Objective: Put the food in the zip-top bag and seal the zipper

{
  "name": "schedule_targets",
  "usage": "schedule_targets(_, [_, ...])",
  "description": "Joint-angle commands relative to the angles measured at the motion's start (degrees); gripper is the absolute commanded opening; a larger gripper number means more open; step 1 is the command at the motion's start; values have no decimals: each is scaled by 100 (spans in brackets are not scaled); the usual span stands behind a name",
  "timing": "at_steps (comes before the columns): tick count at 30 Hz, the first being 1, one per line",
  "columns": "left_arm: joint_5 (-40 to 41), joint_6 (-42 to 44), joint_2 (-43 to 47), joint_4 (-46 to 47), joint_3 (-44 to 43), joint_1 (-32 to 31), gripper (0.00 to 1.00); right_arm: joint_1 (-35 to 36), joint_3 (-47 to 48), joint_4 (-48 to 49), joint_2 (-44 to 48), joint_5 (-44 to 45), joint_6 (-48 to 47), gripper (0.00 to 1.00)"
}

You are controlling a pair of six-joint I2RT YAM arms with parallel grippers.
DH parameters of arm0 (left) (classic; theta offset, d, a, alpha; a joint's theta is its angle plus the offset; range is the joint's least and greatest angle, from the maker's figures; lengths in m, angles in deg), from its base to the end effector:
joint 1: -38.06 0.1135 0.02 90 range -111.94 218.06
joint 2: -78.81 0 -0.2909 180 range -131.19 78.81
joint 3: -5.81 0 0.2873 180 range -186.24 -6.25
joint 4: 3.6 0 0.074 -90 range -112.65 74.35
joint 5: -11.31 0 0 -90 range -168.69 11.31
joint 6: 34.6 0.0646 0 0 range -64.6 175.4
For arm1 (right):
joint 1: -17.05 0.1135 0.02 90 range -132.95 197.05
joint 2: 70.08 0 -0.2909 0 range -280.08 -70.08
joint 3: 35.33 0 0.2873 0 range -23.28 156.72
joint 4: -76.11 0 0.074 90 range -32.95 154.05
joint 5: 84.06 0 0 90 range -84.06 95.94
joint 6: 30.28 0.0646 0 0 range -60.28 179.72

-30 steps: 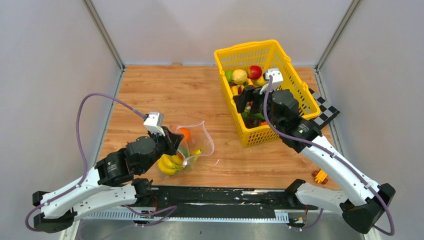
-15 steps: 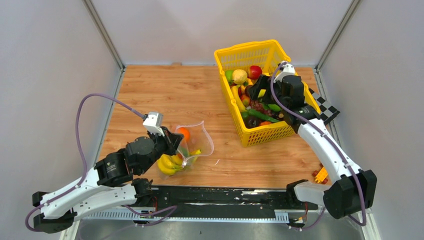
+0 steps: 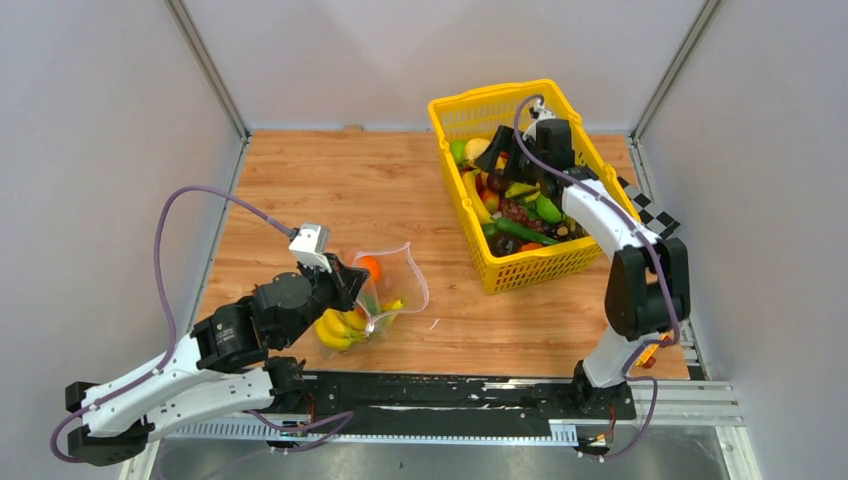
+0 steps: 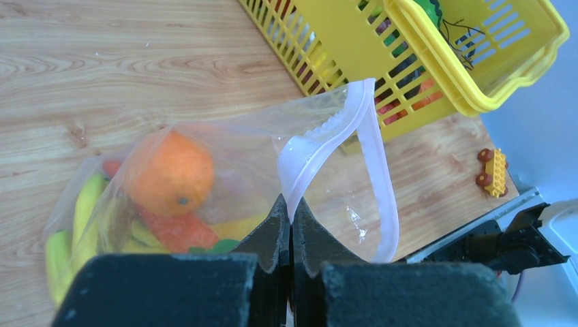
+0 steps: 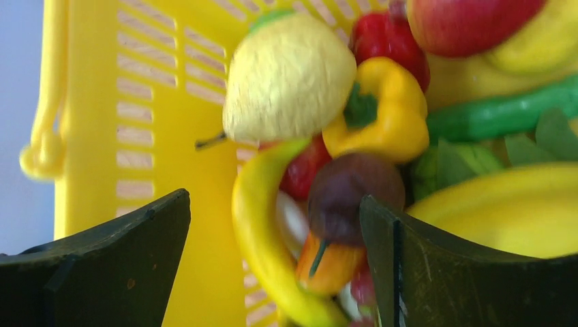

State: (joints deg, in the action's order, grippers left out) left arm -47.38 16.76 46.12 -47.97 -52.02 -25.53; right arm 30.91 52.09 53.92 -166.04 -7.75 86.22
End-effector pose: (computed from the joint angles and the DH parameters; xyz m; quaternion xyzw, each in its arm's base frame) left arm 0.1000 -0.1259 0.3501 0.0170 0.8003 -0.2959 0.5213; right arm 0.4351 0.1231 0.2903 0.0364 0.8642 0.2666 0.4251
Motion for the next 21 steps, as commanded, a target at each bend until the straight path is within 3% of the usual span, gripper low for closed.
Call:
schedule_targets(1, [-44, 3, -1, 38, -141, 5, 0, -26, 1254, 31, -770, -158, -179, 95])
schedule_targets(9, [72, 65, -22, -41, -242, 4, 0, -38, 2551, -563, -1850, -146, -562, 93])
schedule_targets(17, [103, 0, -21, -55, -177, -2, 0, -40, 2633, -905, -2208, -230, -911, 88])
schedule_targets(21, [60, -36, -13, 36, -107, 4, 0, -60, 2434, -726, -2056, -516, -1003, 71])
